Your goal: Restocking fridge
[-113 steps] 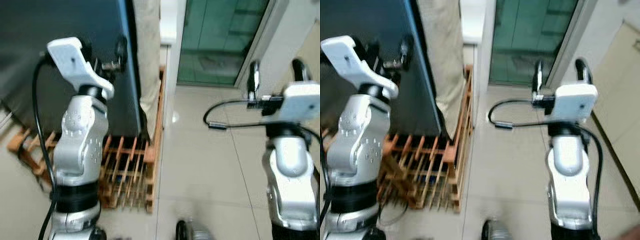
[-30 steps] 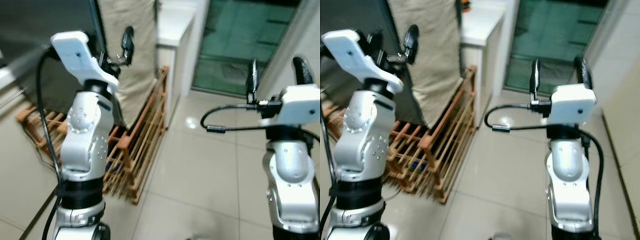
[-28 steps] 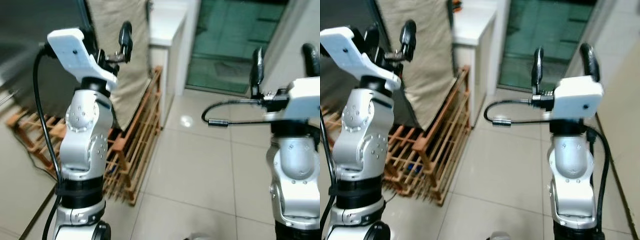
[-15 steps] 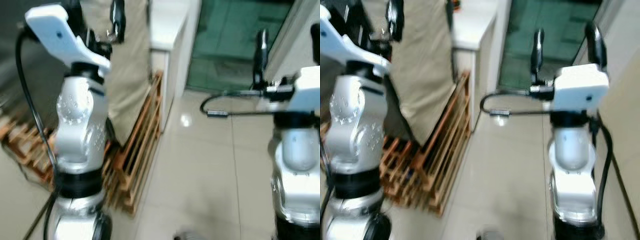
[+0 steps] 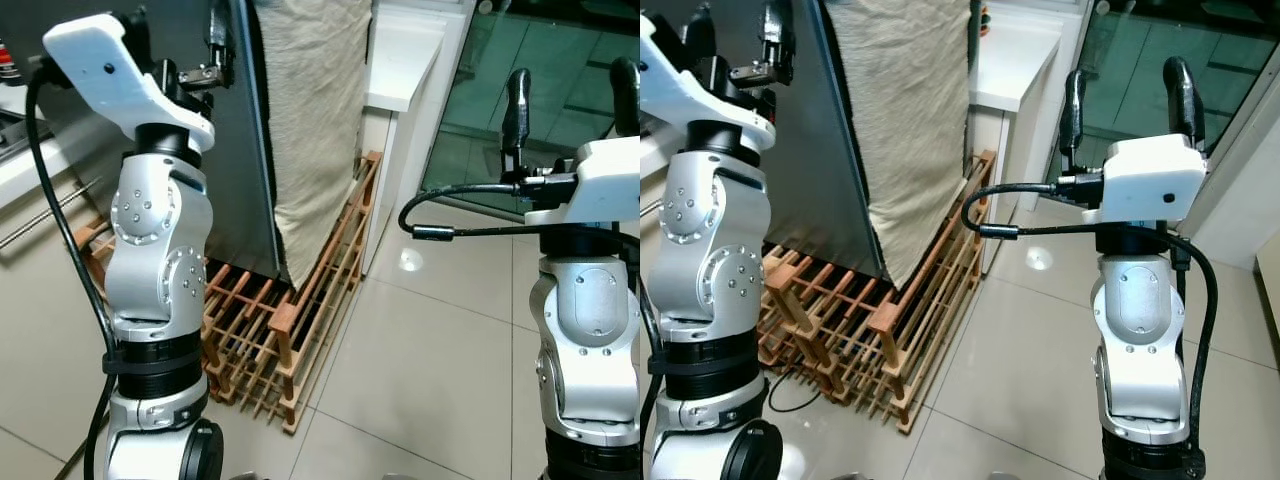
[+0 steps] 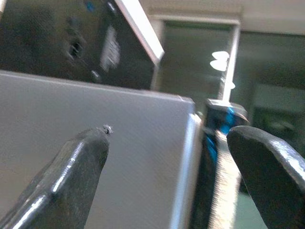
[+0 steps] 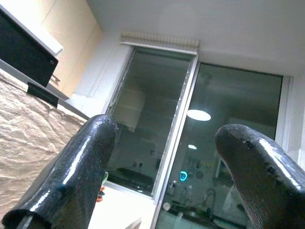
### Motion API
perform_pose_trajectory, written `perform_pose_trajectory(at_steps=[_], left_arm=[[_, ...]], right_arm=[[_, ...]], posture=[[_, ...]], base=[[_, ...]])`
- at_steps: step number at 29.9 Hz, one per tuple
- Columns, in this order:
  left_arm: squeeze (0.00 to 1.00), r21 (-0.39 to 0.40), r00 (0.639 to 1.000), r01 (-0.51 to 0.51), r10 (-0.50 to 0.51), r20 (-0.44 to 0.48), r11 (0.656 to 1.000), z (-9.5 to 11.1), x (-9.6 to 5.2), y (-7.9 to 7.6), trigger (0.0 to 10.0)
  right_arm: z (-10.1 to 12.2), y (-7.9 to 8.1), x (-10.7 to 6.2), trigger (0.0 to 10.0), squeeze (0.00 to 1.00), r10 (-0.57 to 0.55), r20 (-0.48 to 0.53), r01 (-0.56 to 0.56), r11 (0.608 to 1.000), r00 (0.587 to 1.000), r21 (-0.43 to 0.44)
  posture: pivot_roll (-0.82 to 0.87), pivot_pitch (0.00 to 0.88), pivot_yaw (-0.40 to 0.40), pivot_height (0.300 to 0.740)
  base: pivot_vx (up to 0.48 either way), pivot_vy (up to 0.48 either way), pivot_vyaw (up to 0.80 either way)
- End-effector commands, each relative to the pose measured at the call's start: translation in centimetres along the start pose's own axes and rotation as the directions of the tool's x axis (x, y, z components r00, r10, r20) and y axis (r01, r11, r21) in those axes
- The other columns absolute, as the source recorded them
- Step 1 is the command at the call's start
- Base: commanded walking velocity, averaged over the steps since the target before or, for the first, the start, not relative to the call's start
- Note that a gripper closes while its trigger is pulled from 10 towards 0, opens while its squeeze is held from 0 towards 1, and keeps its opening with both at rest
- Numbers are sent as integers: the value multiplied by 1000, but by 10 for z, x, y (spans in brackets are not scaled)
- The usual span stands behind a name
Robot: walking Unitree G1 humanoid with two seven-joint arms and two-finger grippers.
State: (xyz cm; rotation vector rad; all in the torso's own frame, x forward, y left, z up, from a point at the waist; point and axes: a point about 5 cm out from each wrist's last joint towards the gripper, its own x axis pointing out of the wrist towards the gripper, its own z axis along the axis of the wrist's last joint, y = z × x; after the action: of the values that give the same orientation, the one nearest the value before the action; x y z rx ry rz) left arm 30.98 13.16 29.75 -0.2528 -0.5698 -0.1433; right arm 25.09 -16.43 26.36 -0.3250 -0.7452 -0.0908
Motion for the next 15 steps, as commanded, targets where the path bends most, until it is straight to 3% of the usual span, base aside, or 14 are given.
perform_pose_trajectory(at_steps=[1, 6, 12, 15], left_arm=[[0, -22, 996, 53, -54, -72, 998, -11, -1, -8, 10000], [0, -31, 976, 94, -98, -194, 995, -33, -4, -15, 10000], [0, -3, 968, 63, -61, -245, 998, -42, -1, -9, 10000], [0, -10, 966, 82, -82, -244, 997, -40, 0, -14, 10000]], right_arm=[[-7, -1, -3, 10000, 0, -1, -44, 2, 1000, 999, 16], [-25, -5, -9, 10000, 0, -34, -155, 48, 995, 987, 84], [-27, -1, -14, 10000, 0, -14, -178, 30, 995, 984, 92], [-26, 0, -18, 10000, 0, -6, -189, 25, 995, 982, 98]], posture=[[-169, 0, 21, 711], [-170, 0, 23, 711], [-174, 0, 26, 711], [-175, 0, 34, 711]], base=[[0, 0, 0], [0, 0, 0], [0, 0, 0], [0, 0, 0]])
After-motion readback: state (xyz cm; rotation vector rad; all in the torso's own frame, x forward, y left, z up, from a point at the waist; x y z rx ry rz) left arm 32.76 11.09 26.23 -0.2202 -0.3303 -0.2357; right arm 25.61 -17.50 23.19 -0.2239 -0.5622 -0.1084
